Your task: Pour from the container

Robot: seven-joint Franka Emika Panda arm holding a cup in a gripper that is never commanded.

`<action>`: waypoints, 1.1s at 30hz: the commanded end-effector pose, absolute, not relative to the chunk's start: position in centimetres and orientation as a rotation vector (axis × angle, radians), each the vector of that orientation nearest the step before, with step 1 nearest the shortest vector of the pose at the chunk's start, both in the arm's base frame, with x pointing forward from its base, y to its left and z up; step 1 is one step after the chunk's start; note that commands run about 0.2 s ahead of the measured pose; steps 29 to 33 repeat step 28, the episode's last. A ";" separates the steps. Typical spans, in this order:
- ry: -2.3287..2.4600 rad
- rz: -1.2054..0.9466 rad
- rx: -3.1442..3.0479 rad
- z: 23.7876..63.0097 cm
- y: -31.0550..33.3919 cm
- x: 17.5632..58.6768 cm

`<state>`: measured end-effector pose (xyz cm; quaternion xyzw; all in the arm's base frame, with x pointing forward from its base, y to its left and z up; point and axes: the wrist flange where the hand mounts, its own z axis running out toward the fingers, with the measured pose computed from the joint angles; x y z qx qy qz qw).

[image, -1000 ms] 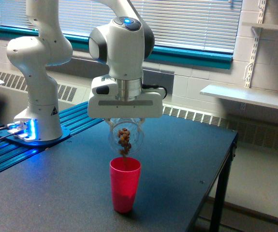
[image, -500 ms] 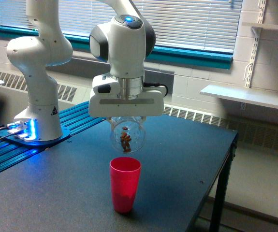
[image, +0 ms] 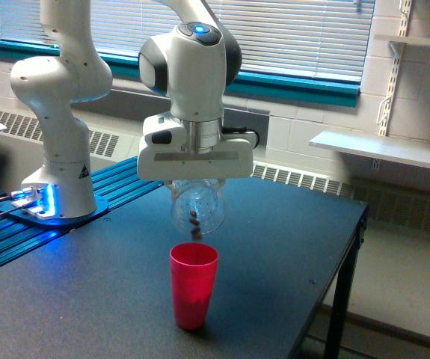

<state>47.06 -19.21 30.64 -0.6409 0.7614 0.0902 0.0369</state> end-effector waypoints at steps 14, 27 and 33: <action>2.295 0.255 -1.989 31.6 -19.1 47.3; 2.300 0.175 -1.967 32.3 -18.8 46.4; 2.300 0.175 -1.967 32.4 -18.8 46.3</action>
